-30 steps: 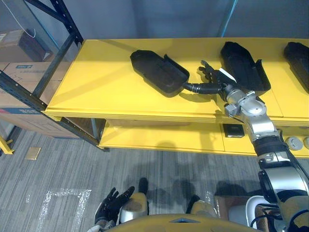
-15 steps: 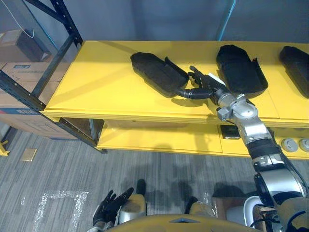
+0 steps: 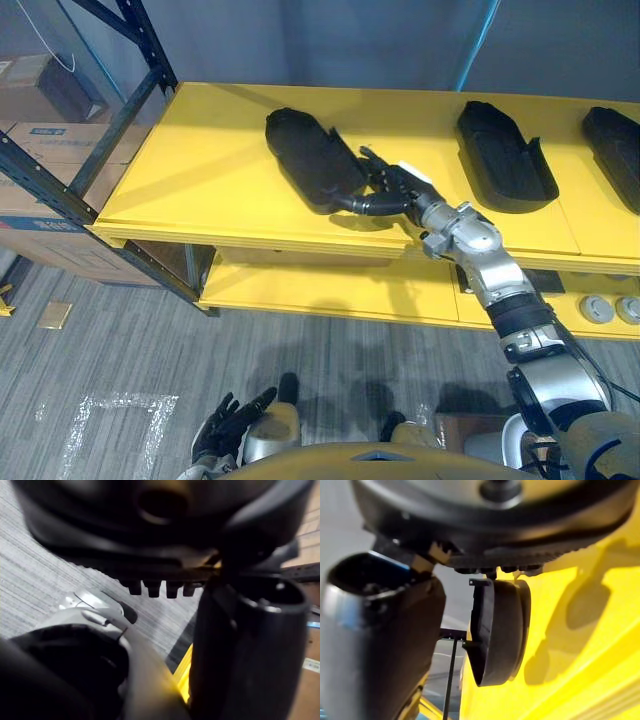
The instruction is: Walk over and take three plastic housings, then place them on the shelf
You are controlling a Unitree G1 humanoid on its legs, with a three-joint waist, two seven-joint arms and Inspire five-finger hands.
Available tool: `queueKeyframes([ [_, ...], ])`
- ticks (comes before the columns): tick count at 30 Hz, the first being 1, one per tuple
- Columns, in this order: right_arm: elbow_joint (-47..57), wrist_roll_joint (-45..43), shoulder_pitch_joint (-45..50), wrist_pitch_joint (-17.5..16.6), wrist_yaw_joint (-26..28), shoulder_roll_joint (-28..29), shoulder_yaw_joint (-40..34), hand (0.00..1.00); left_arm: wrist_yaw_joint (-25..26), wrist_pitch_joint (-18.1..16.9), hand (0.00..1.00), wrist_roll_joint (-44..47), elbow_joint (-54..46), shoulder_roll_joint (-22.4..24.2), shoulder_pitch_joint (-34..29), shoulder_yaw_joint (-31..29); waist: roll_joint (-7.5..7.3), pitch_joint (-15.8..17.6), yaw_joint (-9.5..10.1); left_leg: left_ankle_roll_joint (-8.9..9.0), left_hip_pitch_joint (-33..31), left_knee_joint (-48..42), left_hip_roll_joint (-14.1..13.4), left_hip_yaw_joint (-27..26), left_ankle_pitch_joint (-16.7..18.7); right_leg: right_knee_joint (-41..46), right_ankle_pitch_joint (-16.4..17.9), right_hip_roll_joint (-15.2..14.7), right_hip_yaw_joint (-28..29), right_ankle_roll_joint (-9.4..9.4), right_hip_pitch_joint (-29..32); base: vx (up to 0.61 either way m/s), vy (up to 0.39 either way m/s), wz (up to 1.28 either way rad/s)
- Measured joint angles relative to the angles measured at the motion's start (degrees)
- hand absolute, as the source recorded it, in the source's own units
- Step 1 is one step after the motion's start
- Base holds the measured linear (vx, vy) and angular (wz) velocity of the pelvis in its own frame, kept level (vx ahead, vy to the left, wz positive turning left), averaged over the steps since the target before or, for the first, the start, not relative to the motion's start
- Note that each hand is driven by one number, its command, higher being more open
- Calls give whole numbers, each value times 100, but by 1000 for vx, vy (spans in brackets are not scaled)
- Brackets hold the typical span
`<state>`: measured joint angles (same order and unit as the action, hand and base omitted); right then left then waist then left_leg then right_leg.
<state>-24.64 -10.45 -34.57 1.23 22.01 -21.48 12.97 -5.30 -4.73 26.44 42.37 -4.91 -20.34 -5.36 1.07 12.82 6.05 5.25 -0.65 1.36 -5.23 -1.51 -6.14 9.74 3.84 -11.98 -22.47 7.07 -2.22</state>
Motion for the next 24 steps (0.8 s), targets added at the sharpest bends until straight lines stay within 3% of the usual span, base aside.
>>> queueKeyframes([
  [4,85,25,2,89,-102,240,132,100,6,-2,100,-2,0,-8,8,0,-49,-29,16,4,0,0,-35,-2,2,2,-2,41,-2,-13,-5,6,-41,0],
  [7,90,655,6,-96,-626,357,232,100,43,-12,100,-2,1,-12,9,1,-97,-57,39,4,1,1,-38,0,3,1,-1,45,-7,-14,-12,0,0,0],
  [9,90,1264,8,-399,-1067,405,238,100,73,-21,100,-3,3,-14,13,3,-108,-63,53,4,0,2,-38,-1,3,-2,-3,45,-6,-16,-13,-17,-9,0],
  [10,91,1847,6,-767,-1493,391,224,100,106,-39,100,-2,18,-14,14,3,-117,-68,74,3,0,6,-40,-2,3,-7,-5,48,-6,-17,-13,0,0,0],
  [14,533,3112,-1,-1543,-2385,124,198,100,120,-162,100,-2,110,-28,17,-4,-153,-86,76,-20,-7,97,-70,-1,2,-111,-60,102,-6,-31,-5,-14,-13,0],
  [20,1636,3957,-290,-2269,-2748,-789,470,100,155,-267,100,-11,289,-79,19,-130,-291,-170,-3,26,-14,110,-117,-46,-1,-218,-83,168,55,-43,15,25,-33,-6],
  [24,2041,3916,-405,-2345,-2493,-1036,795,100,159,-279,100,-34,338,-86,27,-193,-365,-215,-7,54,-10,108,-152,-49,22,-270,-91,217,55,-57,-4,30,-39,-2],
])
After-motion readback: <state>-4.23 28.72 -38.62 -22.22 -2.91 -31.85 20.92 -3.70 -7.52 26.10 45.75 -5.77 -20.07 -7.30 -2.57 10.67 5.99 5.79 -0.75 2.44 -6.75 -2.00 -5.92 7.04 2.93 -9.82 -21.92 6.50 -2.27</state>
